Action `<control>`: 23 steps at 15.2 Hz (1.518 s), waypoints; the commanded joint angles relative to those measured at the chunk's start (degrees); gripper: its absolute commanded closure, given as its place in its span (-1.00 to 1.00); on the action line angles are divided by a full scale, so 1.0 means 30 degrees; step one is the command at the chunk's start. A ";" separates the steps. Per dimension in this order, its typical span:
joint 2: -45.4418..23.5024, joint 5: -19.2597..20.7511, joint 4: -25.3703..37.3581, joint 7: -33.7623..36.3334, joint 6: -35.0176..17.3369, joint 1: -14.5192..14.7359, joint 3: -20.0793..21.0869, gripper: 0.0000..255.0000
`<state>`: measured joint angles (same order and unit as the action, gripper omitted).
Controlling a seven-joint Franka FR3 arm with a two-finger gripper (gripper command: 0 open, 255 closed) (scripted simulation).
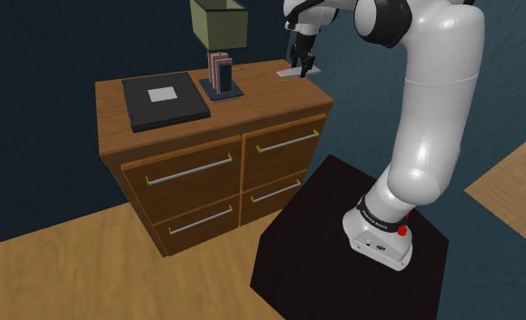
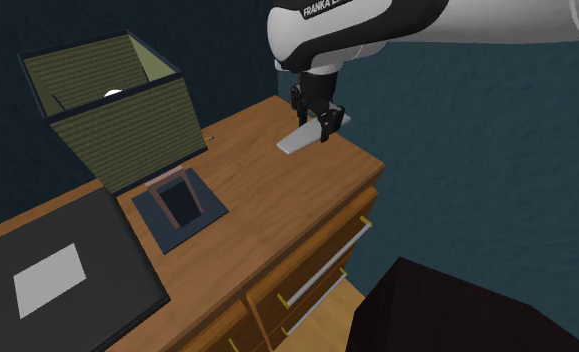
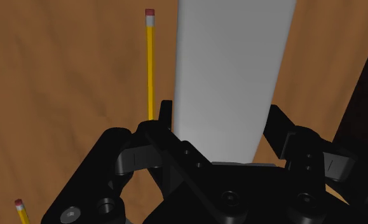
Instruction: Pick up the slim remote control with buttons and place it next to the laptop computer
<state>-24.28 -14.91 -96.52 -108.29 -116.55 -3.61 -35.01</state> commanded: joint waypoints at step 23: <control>0.6042 0.3966 -0.5208 0.8429 -0.0405 0.6121 0.1318 1.00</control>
<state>-7.14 -3.66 -111.20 -84.82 -117.61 13.78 -31.57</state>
